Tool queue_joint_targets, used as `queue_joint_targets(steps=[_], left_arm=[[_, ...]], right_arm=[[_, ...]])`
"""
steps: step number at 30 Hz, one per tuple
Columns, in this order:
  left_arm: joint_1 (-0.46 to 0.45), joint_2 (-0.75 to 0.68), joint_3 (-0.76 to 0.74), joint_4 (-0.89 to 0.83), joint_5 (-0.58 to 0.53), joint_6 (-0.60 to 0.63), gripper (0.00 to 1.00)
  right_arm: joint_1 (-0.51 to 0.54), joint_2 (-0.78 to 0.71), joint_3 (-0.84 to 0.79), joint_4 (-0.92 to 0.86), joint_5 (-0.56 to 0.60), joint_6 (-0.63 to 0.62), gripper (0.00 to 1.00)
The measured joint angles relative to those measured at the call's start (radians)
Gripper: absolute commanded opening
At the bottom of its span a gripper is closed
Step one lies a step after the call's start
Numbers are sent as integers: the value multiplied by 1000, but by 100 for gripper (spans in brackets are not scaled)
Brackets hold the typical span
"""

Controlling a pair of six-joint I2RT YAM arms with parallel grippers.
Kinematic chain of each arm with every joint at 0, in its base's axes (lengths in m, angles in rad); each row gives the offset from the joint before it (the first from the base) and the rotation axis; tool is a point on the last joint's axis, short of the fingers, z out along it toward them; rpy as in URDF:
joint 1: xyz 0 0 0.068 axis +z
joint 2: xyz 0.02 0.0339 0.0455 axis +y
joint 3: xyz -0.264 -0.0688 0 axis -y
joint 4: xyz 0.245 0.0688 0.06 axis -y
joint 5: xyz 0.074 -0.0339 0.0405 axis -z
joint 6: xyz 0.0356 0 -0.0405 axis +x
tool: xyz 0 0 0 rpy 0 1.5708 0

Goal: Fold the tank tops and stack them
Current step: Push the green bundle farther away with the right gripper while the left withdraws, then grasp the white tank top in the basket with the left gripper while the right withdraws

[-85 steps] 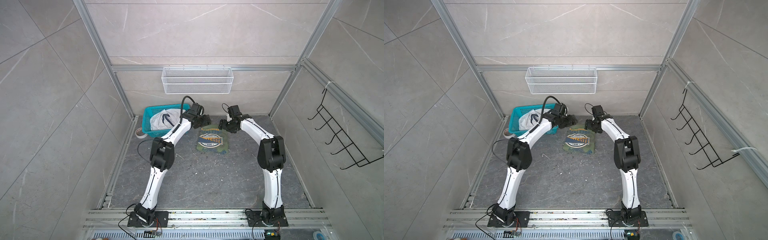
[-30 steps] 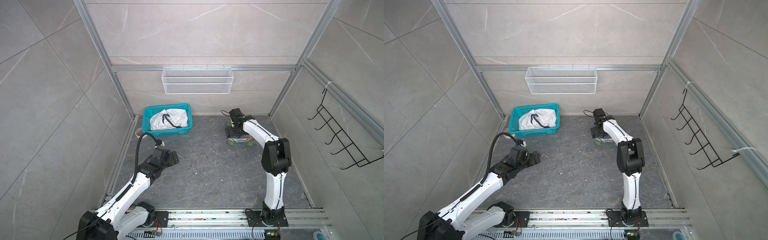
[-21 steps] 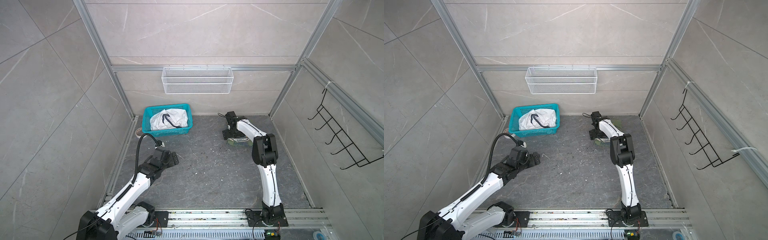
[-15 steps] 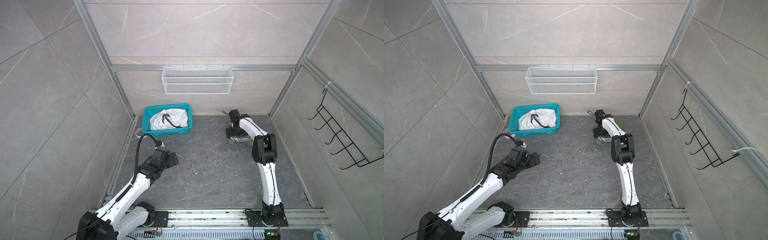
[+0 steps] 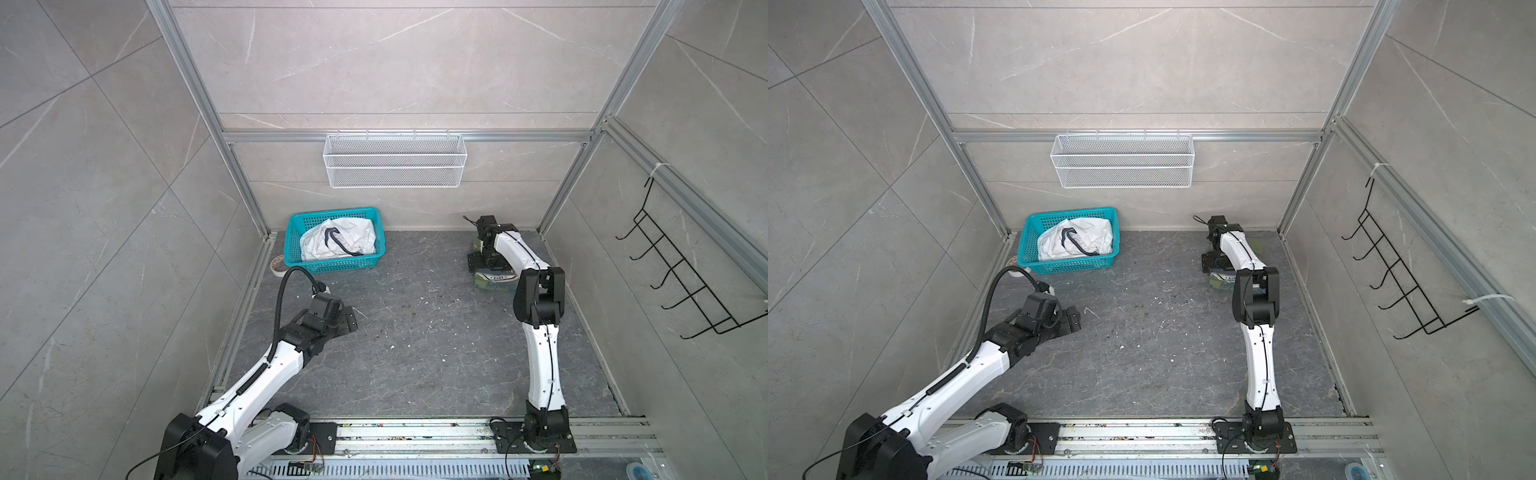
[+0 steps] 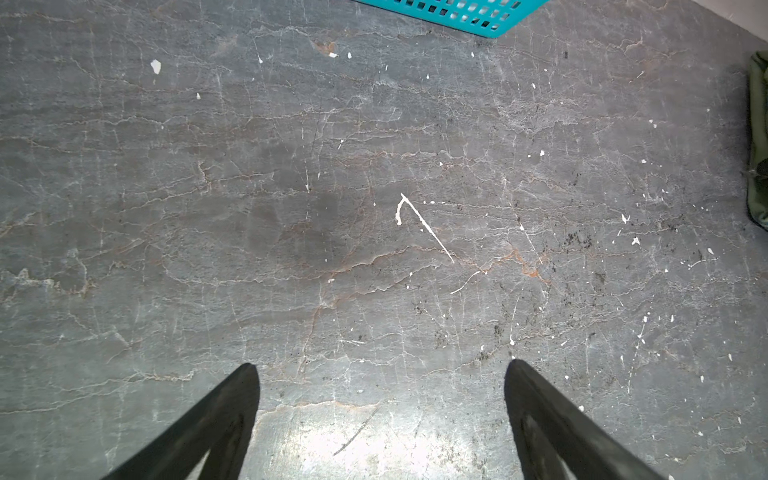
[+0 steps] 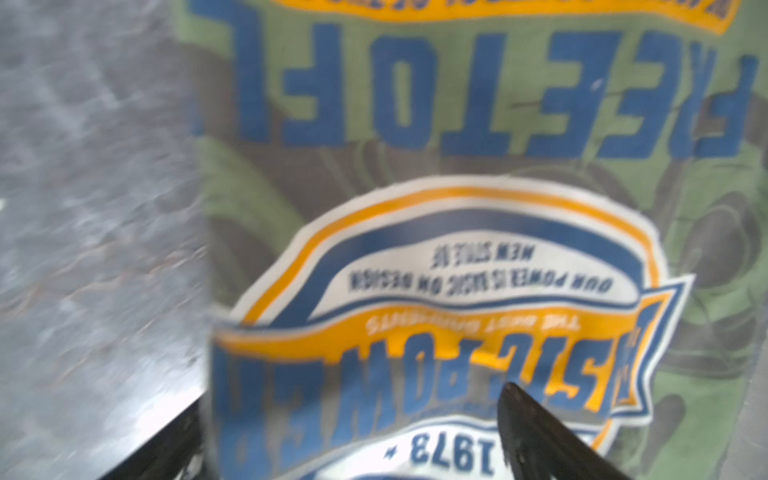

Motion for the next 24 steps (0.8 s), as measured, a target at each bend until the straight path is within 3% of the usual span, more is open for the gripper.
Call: queue_joint_targets(steps=[6,11,24], left_arm=[[15,91,186,-43,-5,47,94],[102,243,399,-67,-3,79,94],[338,976,1225,-249,5,97,95]], right_arm=[[80,-188,-276,111,-90,18,99],[186,-382,-492,240,-149,46,100],[462,-869,-1009,500,-184,196,99]])
